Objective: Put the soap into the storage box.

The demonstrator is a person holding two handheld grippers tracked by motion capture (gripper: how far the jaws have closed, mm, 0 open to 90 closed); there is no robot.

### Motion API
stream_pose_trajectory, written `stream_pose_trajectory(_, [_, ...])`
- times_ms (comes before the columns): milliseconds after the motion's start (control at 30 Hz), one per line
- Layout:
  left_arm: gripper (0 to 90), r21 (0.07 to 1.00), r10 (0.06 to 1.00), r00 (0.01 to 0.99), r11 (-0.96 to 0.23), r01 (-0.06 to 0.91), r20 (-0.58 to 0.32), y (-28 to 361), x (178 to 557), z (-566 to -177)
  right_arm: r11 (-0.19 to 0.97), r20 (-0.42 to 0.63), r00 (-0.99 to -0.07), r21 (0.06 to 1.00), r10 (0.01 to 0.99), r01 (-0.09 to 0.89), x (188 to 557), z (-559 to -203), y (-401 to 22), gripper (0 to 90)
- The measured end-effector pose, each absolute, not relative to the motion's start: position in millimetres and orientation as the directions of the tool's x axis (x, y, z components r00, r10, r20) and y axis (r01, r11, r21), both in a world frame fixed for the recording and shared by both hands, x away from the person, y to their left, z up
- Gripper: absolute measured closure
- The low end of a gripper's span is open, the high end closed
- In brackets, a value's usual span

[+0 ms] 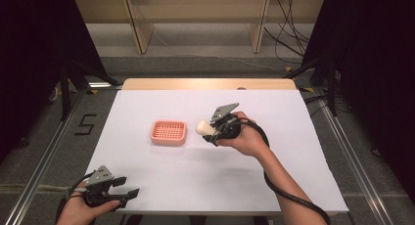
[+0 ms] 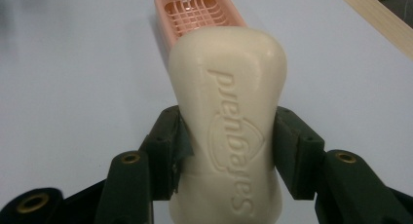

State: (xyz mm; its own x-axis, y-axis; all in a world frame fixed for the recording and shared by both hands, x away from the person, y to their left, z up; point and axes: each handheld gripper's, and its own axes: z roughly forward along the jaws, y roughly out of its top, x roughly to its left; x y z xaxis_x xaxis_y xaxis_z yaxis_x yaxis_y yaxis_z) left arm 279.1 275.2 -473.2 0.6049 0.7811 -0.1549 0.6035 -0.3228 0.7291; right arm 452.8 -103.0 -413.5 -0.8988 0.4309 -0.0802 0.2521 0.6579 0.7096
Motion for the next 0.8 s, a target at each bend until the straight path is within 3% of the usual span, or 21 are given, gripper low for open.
stream_pose_trajectory(800, [30.7, 0.728, 0.784, 0.602, -0.323, 0.604, -0.152, 275, 280, -474, 0.66, -0.073, -0.906, 0.709, 0.418, 0.248, 458, -411, -86, 50.5])
